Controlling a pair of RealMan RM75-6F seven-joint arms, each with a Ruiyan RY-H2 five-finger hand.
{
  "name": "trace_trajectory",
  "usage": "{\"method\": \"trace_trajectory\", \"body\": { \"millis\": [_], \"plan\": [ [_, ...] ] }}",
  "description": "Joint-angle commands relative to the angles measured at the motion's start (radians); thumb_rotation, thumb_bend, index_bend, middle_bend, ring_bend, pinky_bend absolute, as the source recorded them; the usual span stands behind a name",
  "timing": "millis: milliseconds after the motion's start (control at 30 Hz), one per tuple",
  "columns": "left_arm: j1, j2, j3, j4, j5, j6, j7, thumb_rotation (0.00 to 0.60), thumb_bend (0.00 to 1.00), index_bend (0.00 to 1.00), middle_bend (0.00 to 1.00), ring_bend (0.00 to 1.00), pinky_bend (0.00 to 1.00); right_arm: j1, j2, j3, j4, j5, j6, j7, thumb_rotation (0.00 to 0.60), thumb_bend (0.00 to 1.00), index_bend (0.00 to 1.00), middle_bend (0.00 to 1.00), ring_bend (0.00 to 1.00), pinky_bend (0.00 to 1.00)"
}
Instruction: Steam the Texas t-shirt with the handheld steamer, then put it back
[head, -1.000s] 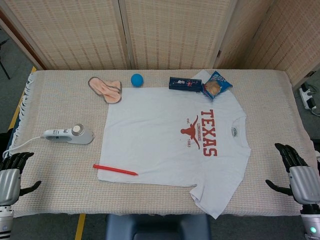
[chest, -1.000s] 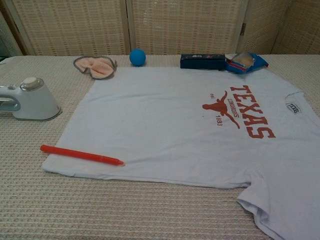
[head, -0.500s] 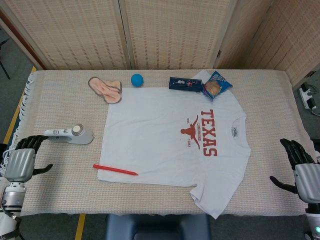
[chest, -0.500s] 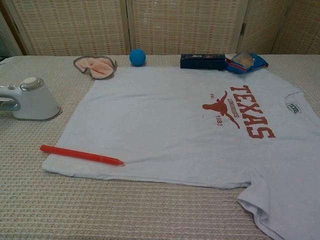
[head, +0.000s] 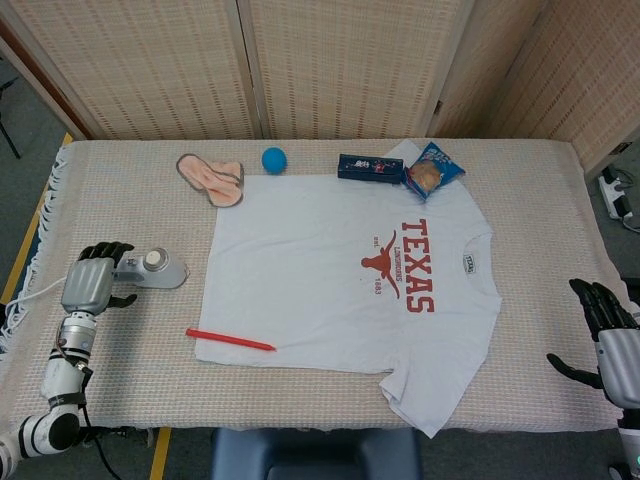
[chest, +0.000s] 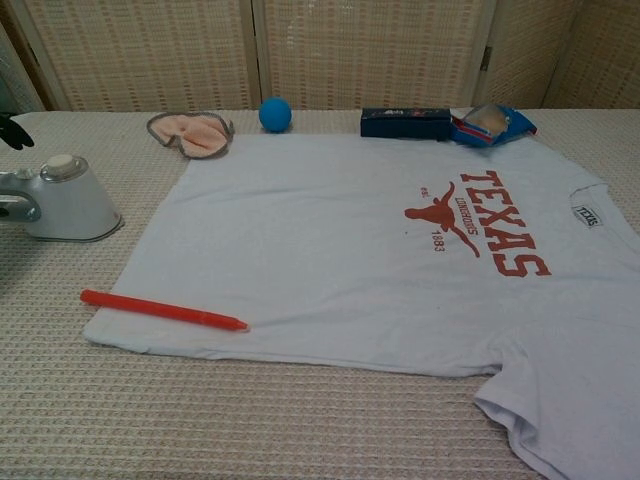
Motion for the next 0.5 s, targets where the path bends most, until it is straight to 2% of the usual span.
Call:
{"method": "trace_trajectory", "body": {
  "millis": [33,267,400,500],
  "plan": [
    [-0.034,-0.041,-0.012,0.056,-0.051,-0.041,0.006,0.6,0.22,0.3,0.31,0.23,0.23,0.0,-0.001,0.001,0.0,0.004,-0.004,0.0,0.6,0.02,0.0,0.09,0.06,0.27],
    [-0.08,-0.101,-0.011,0.163,-0.107,-0.092,0.018,0.6,0.28,0.4,0.39,0.29,0.25,0.005,-0.004,0.003,-0.002,0.014,-0.017,-0.01,0.6,0.02,0.0,0.09,0.06,0.27],
    [-0.099,-0.118,-0.008,0.209,-0.134,-0.12,0.025,0.6,0.29,0.41,0.4,0.29,0.25,0.005,-0.006,0.004,-0.007,0.018,-0.02,-0.017,0.6,0.02,0.0,0.09,0.06,0.27],
    [-0.111,-0.117,-0.003,0.232,-0.155,-0.149,0.037,0.6,0.33,0.41,0.4,0.29,0.26,0.005,-0.006,0.004,-0.01,0.022,-0.023,-0.023,0.6,0.02,0.0,0.09,0.06,0.27]
  ]
}}
